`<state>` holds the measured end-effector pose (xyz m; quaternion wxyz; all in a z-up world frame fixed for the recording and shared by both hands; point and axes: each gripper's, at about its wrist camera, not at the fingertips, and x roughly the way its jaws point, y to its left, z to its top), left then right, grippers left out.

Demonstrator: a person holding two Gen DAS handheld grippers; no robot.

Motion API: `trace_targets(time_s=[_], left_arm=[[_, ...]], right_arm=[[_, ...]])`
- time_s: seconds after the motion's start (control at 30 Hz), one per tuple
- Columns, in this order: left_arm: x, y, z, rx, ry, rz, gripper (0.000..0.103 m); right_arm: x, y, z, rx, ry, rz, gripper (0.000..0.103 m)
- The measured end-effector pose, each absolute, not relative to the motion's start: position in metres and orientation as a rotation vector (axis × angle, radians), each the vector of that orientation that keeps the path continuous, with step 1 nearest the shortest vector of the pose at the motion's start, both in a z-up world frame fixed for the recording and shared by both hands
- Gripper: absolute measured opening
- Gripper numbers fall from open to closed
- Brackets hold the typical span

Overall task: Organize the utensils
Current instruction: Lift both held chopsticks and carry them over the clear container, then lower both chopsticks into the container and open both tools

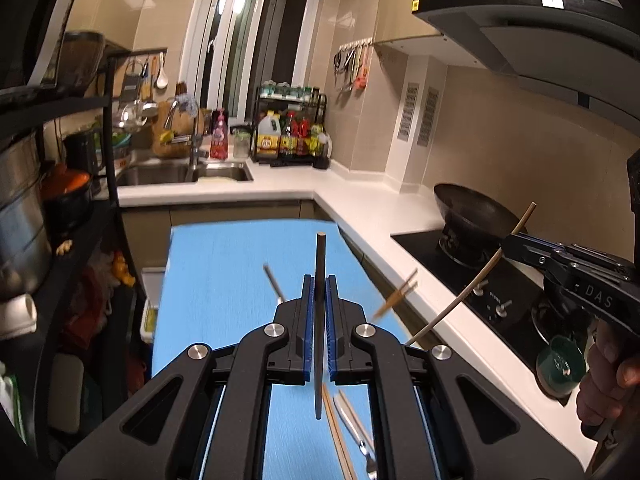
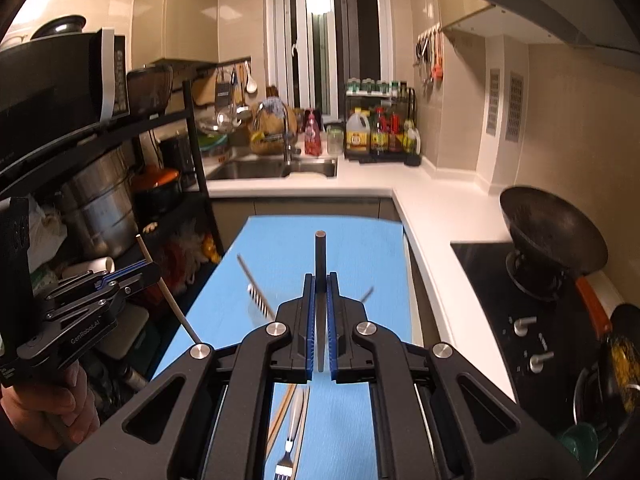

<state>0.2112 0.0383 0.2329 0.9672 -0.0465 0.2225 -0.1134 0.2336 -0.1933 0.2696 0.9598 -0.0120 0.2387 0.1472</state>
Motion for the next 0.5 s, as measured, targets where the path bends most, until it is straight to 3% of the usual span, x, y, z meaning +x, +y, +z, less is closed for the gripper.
trace_targets(time_s=[0.3,0.5], left_arm=[[0.266,0.016,0.273,-0.042,0.341,-0.207,0.005],[0.312,-0.002,0.24,0.075,0.451,-0.181,0.005]], right_arm=[[0.289,-0.18,0.272,-0.052,0.455,0.294,0.005],[0.321,-0.175,0.234,-0.068,0.546,0.286,0.005]])
